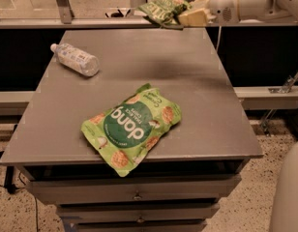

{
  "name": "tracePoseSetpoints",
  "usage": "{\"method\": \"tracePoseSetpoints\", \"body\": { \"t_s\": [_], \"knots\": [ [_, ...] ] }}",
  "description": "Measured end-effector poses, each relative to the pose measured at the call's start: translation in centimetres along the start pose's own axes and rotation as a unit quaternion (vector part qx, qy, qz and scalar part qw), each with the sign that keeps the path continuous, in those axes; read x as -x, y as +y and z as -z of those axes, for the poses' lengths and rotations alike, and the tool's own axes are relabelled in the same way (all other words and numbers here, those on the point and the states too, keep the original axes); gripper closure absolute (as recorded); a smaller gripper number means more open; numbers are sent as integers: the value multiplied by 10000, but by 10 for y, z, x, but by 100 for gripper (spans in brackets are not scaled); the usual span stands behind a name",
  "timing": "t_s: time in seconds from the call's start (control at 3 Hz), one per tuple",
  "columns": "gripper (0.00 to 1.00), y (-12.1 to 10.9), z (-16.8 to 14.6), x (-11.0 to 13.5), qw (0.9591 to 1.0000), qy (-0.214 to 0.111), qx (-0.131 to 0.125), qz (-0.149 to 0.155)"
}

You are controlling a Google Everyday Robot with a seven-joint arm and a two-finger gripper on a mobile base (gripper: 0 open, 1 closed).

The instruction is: Pick green jalapeno chip bag

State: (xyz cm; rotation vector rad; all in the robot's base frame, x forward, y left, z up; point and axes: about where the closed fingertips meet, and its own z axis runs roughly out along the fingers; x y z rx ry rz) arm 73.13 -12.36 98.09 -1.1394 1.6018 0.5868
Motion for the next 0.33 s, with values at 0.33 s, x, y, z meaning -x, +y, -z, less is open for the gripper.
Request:
{"method": "tracePoseSetpoints", "body": {
  "t_s": [0.33],
  "knots": [
    [100,22,17,45,9993,-171,272,202]
  ]
}}
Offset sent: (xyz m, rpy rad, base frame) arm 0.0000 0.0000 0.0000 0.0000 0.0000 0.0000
